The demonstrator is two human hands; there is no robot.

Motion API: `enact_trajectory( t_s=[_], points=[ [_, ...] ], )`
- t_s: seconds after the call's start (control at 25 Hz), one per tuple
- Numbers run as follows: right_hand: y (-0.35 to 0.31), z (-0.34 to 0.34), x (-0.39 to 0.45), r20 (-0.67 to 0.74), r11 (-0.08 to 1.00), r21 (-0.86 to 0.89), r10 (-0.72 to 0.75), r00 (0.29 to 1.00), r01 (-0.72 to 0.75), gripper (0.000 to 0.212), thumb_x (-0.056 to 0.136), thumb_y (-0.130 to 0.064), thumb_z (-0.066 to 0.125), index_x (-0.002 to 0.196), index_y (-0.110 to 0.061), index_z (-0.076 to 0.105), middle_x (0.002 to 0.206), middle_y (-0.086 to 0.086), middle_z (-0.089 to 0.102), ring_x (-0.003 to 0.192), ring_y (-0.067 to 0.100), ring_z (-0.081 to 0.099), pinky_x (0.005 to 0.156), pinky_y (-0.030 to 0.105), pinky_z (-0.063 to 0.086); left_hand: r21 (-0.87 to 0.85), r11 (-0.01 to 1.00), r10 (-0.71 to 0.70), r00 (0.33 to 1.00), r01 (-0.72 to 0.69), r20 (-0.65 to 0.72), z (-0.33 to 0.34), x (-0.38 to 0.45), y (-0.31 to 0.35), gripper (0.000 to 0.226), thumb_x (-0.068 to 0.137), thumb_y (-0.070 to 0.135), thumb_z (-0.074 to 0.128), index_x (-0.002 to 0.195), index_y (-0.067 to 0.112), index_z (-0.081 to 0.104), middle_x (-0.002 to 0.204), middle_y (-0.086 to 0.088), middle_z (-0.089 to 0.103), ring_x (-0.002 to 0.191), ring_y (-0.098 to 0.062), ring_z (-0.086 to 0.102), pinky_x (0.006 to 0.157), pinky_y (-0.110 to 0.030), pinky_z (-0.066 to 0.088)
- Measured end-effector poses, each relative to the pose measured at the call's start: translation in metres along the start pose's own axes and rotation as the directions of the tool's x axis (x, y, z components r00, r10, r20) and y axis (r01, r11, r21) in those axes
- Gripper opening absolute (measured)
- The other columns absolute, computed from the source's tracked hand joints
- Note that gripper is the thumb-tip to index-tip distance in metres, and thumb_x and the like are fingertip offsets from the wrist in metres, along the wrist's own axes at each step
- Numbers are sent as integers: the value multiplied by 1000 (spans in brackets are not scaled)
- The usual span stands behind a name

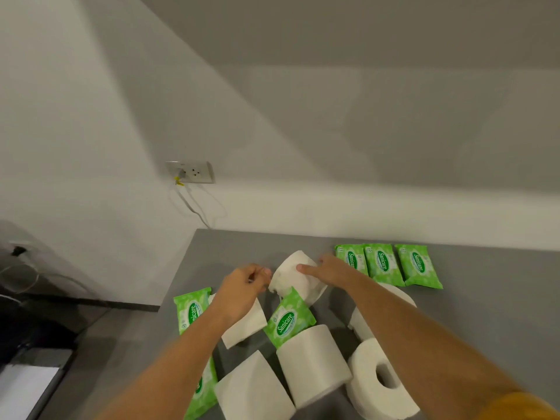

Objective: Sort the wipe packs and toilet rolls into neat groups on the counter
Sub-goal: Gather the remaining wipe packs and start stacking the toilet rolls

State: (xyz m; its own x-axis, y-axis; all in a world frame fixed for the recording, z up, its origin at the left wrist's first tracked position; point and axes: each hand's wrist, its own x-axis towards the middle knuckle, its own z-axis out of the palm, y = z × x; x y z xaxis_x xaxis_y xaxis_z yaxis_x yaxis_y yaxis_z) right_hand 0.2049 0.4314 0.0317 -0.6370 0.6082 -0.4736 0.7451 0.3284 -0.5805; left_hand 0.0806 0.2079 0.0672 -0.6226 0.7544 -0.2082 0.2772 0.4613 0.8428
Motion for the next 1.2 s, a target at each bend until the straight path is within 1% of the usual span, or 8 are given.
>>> enact_trajectory(
  t_s=[0.32,0.4,0.56,0.8,0.92,1.08,1.12,1.2],
  points=[
    [-17,15,19,135,1000,-3,-3,991,4,100,49,-73,81,131,-21,58,122,0,66,106,21,64,97,37,52,-2,999,-45,999,45,-7,-25,10,-28,22,100,46,54,92,31,69,89,21,75,78,3,71,78,-29,52],
    [-17,14,23,127,1000,8,7,992,-8,106,45,-73,83,131,-18,58,121,0,66,106,21,65,98,39,53,-5,999,-47,999,47,3,-27,19,-32,24,100,46,54,93,29,69,90,18,76,80,-1,72,79,-30,53],
    [-12,13,22,43,998,64,12,999,-14,116,38,-75,85,133,-18,50,122,-2,64,106,20,64,94,38,54,4,999,-39,998,38,51,-21,34,-27,27,102,44,54,97,23,70,93,2,77,90,-16,73,87,-38,54],
    [-18,1,12,-197,984,139,-81,977,109,115,40,-76,83,134,-21,48,125,-3,60,111,19,60,95,44,54,-17,999,-25,995,27,95,-3,43,-4,21,102,42,55,94,28,69,92,2,73,100,-21,71,92,-34,56],
    [-29,-4,2,-270,971,170,-115,956,165,122,45,-75,82,144,-21,36,135,-2,52,120,20,53,100,45,50,-88,990,-106,992,111,68,5,46,9,39,99,49,57,114,15,67,110,-9,72,107,-27,69,101,-47,53],
    [-44,-2,-9,-339,939,215,-187,922,270,118,49,-72,82,145,-22,36,137,-5,52,120,17,54,100,43,51,-298,905,-271,952,303,143,5,48,26,93,78,80,60,139,10,55,135,-15,61,129,-31,58,112,-45,47],
    [-47,0,-12,-349,929,229,-201,915,292,117,49,-72,83,144,-23,36,136,-6,52,119,15,54,99,42,52,-358,877,-269,945,320,185,4,49,28,97,73,84,61,139,12,56,132,-15,63,128,-29,59,109,-42,48],
    [-54,6,-19,-353,917,230,-233,906,325,116,50,-71,83,145,-25,35,136,-8,52,119,13,54,99,40,52,-481,813,-230,940,327,251,0,49,32,82,73,77,67,132,20,63,119,-3,74,116,-19,68,94,-32,55]
  ],
)
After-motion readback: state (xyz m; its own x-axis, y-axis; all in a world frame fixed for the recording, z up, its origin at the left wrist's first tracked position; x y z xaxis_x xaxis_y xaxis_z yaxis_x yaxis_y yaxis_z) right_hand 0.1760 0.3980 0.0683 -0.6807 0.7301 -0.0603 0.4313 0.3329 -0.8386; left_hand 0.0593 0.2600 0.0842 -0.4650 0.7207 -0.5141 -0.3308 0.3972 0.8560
